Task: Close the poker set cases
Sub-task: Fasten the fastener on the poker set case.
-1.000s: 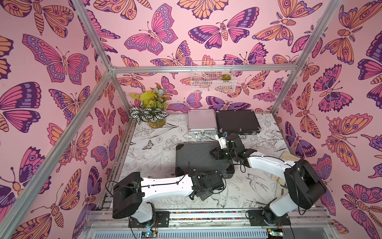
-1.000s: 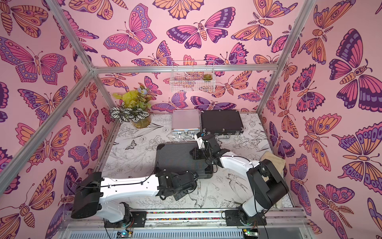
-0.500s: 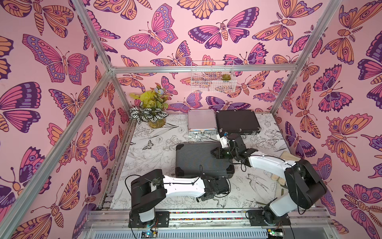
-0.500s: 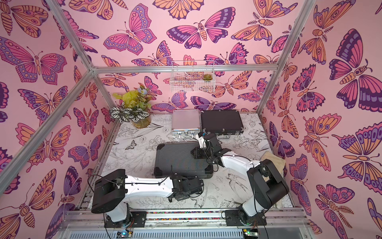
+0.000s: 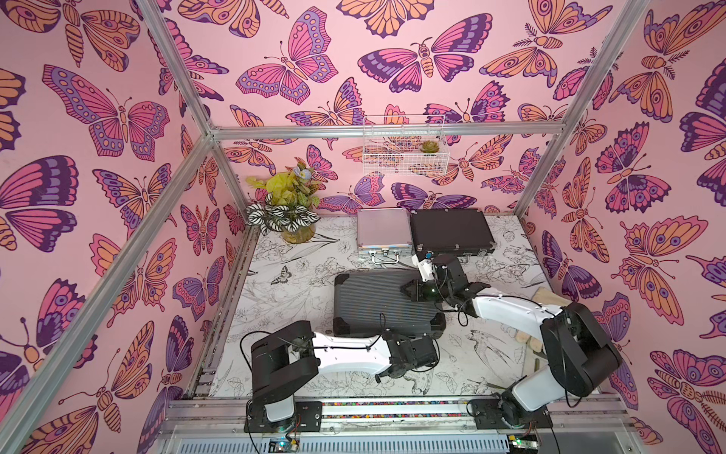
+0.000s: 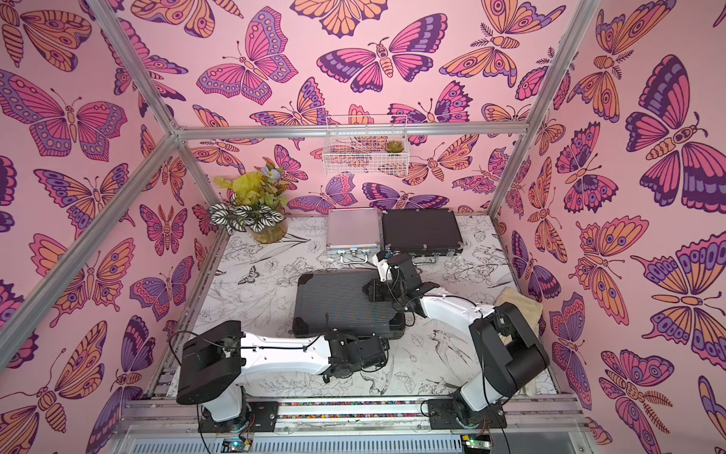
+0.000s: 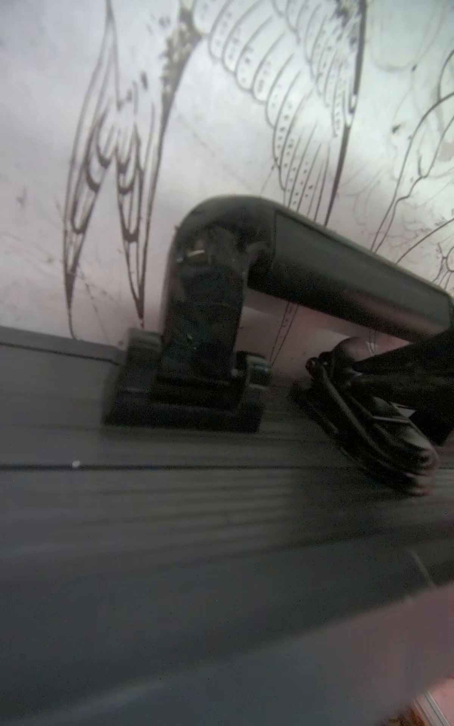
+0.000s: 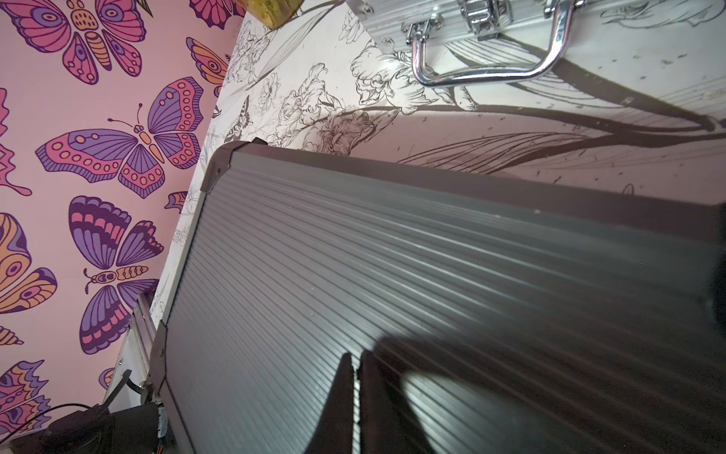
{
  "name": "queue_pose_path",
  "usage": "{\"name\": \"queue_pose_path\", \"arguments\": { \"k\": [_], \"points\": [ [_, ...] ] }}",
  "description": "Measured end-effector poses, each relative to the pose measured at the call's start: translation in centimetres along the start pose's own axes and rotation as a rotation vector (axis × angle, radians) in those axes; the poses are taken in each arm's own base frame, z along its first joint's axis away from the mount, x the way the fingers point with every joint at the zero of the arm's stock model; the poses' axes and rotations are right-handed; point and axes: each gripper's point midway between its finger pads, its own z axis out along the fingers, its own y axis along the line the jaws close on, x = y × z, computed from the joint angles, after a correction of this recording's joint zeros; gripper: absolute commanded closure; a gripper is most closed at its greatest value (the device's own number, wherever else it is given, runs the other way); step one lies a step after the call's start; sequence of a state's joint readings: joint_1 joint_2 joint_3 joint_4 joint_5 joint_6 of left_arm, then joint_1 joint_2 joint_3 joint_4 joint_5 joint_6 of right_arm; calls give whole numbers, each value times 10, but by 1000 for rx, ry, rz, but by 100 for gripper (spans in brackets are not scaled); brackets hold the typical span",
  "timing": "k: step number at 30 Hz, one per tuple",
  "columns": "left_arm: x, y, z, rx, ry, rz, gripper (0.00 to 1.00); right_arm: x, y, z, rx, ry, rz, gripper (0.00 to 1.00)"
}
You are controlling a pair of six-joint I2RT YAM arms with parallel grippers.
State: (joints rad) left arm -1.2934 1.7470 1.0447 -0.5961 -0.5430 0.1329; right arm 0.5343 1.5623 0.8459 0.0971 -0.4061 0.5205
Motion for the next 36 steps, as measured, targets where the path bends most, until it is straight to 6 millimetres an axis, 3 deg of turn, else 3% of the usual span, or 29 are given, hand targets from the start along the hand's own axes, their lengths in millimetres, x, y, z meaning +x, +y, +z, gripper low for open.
{"name": "queue_pose_path", "arguments": {
  "k": [36],
  "points": [
    [3, -11, 3, 3, -7, 41, 100, 0, -1, -1, 0, 2, 6, 89]
  ]
}}
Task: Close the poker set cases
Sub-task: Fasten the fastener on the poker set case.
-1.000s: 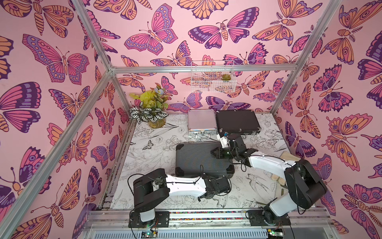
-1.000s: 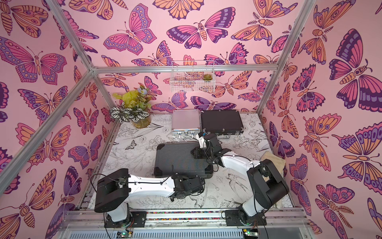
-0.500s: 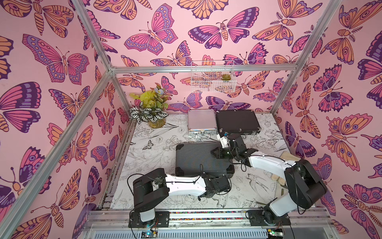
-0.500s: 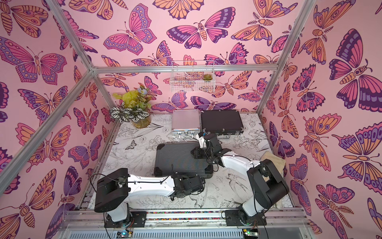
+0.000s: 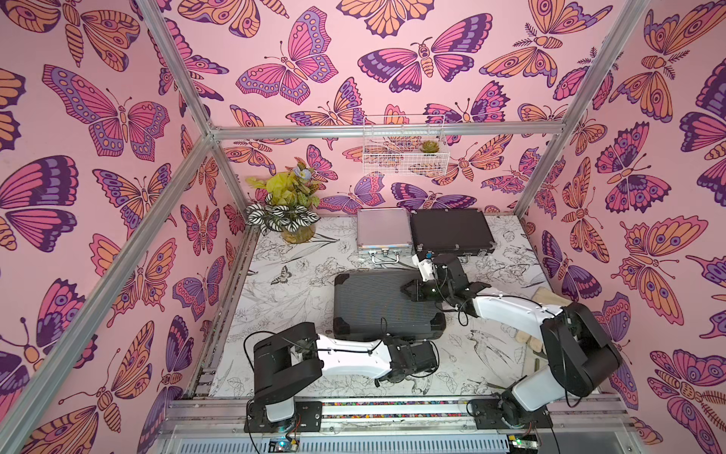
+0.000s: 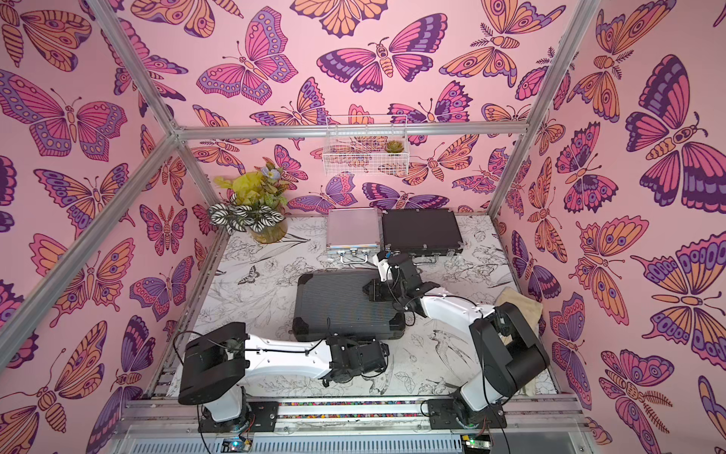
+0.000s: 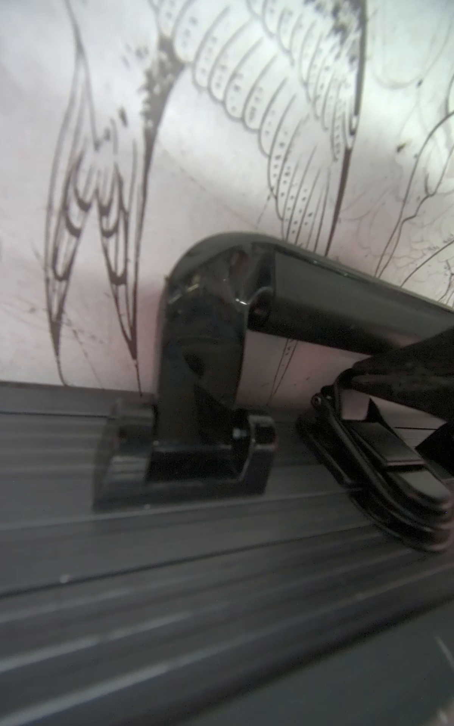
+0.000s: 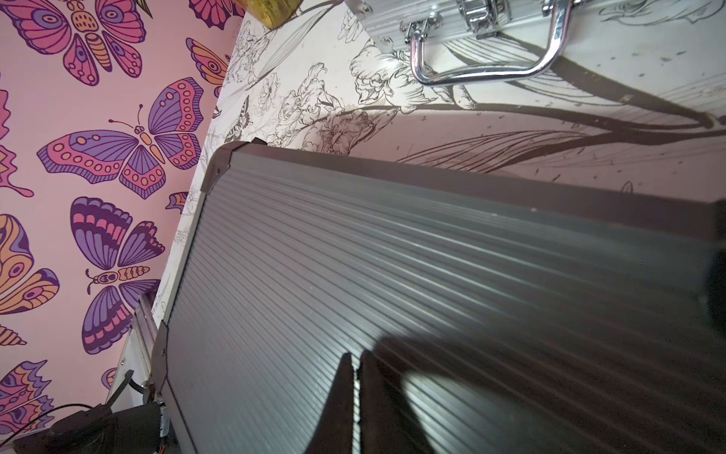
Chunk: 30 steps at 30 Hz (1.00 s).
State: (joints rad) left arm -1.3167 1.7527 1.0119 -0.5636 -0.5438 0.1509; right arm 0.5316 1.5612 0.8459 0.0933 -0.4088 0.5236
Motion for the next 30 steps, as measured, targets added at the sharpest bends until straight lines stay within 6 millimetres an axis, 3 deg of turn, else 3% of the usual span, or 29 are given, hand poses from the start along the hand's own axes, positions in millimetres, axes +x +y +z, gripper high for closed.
{"name": "queue_pose_path", "arguments": {
  "k": [30],
  "points": [
    [6, 0, 19, 60, 76, 44, 100, 0, 0, -1, 4, 1, 2, 89]
  ]
}}
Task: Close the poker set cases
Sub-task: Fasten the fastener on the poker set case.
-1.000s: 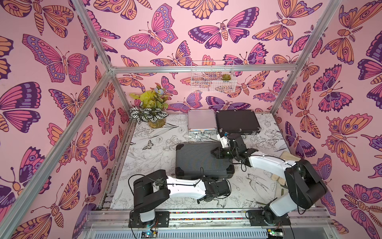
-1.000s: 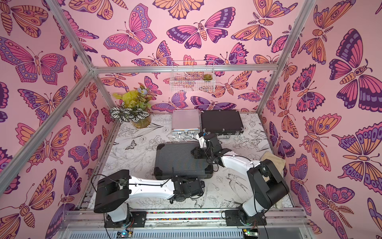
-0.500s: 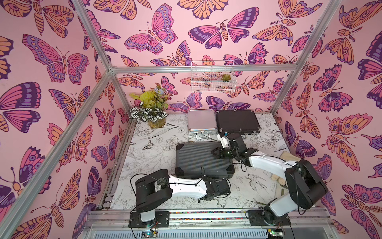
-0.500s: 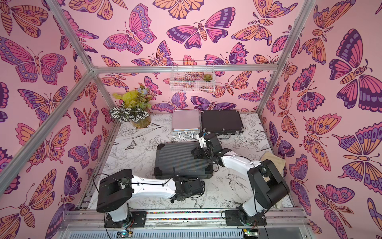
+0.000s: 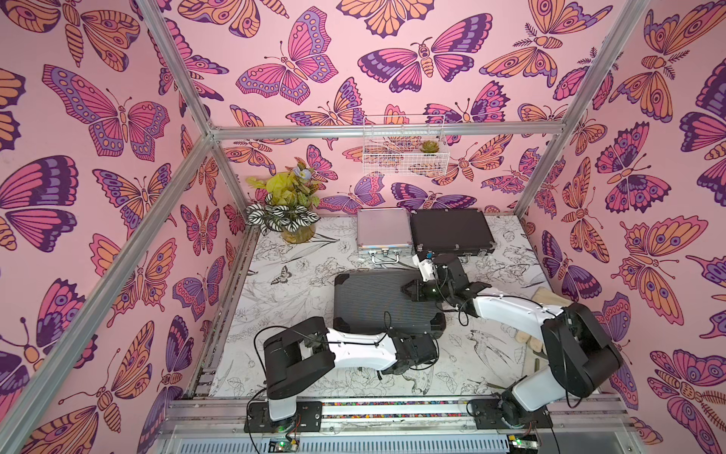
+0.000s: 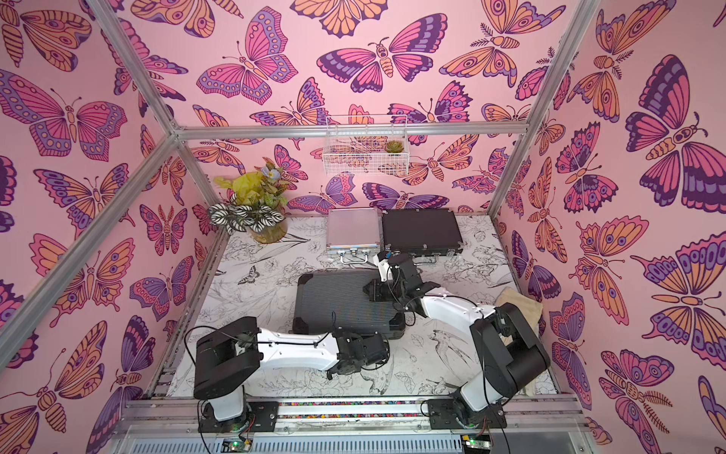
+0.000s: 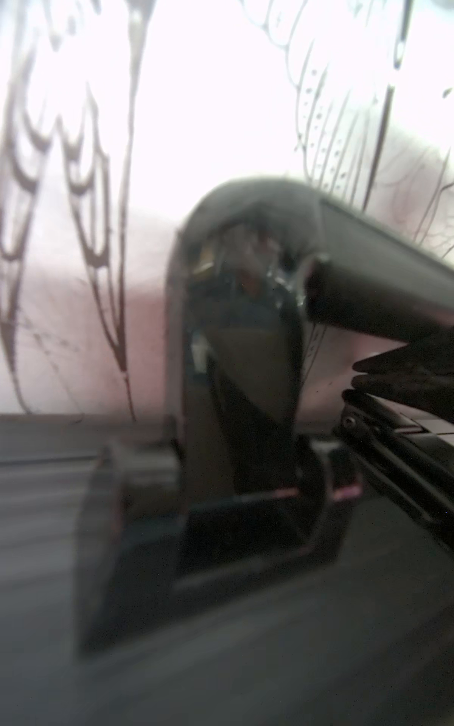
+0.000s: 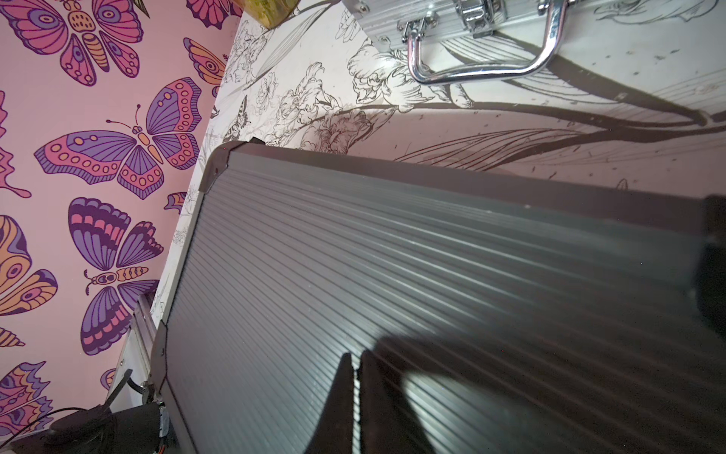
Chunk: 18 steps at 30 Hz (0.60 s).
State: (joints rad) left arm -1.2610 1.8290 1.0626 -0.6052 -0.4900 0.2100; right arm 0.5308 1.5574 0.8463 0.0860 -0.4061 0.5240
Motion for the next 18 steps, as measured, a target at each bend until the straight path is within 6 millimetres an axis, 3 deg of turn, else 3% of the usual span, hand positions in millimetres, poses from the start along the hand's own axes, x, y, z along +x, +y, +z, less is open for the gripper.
{"name": "queue_pose_path", "arguments": {
  "k": [6, 9, 14, 18],
  "points": [
    [0, 3, -9, 24, -19, -40, 95, 0, 0, 0, 0, 0, 0, 89],
    [-8, 15, -37, 52, -118, -122, 93, 0, 0, 0, 0, 0, 0, 90],
    [-18, 45, -101, 105, -344, -272, 92, 0, 0, 0, 0, 0, 0, 89],
    [-15, 68, -122, 131, -433, -391, 90, 0, 0, 0, 1, 0, 0, 90]
  ]
}}
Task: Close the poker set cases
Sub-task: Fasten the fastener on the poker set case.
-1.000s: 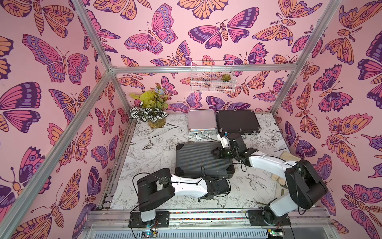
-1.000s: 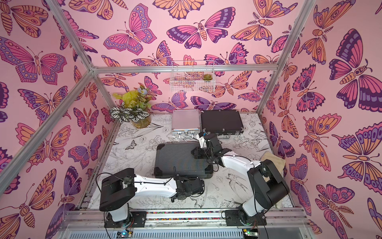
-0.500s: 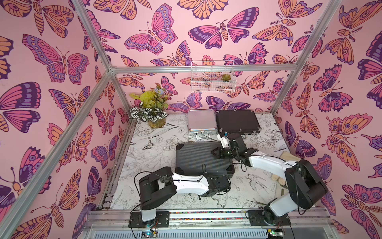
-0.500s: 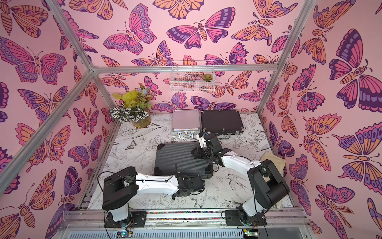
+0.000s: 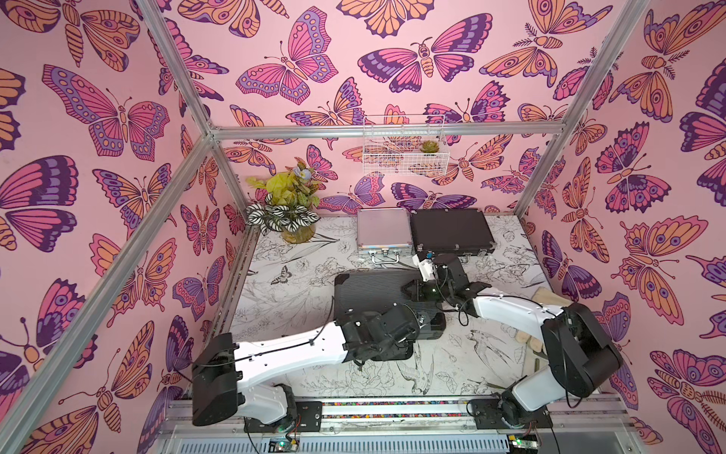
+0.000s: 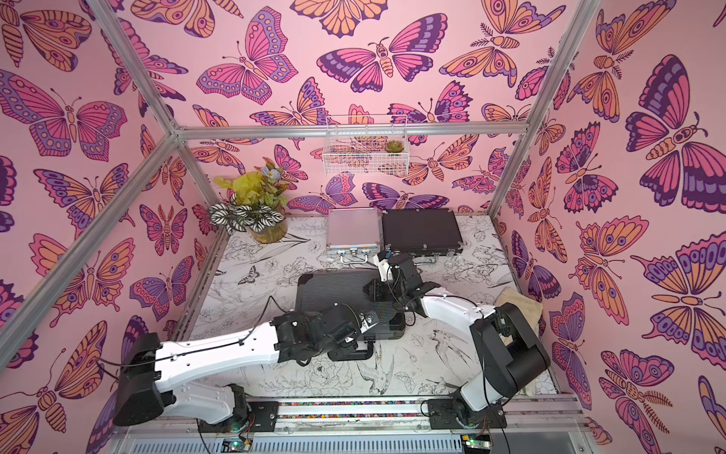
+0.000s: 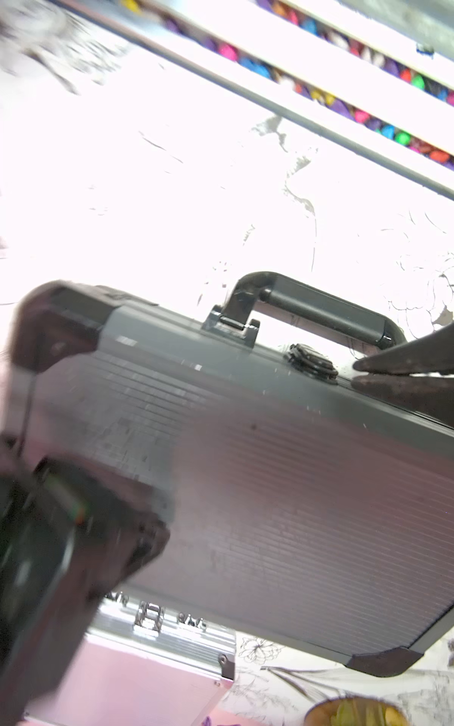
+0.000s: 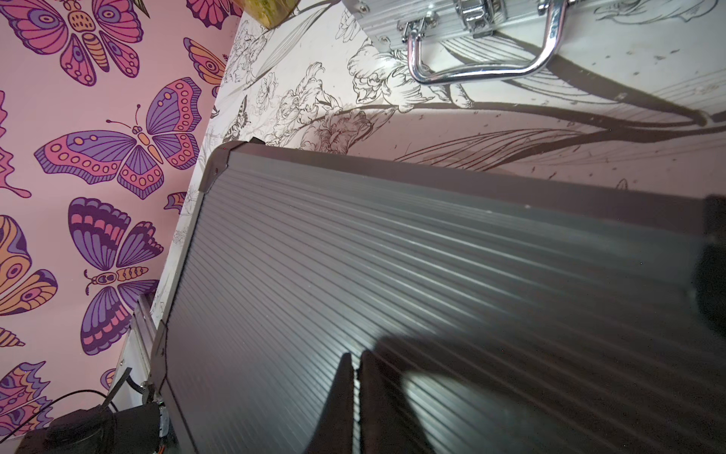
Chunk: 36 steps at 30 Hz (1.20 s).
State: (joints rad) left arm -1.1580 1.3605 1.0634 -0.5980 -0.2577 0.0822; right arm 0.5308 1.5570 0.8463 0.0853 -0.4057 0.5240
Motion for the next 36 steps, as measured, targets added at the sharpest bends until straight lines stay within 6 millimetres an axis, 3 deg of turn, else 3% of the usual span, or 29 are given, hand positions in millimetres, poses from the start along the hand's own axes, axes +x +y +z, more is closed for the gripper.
{"name": "queue_pose_path", "arguments": {
  "k": [8, 14, 19, 23, 29, 36],
  "points": [
    [21, 55, -14, 16, -74, -386, 83, 0, 0, 0, 3, 3, 2, 90],
    [17, 38, -21, 144, -127, -466, 82, 0, 0, -1, 7, 6, 4, 90],
    [34, 33, -9, 152, -76, -560, 80, 0, 0, -1, 7, 6, 4, 89],
    [41, 41, -6, 116, -58, -662, 67, 0, -2, -4, 22, -1, 5, 89],
    [58, 88, -14, -33, -93, -886, 52, 2, -9, -14, 57, -5, 18, 89],
    [85, 137, -16, -153, -99, -1095, 47, 6, -12, -21, 74, 2, 27, 88]
  ]
}}
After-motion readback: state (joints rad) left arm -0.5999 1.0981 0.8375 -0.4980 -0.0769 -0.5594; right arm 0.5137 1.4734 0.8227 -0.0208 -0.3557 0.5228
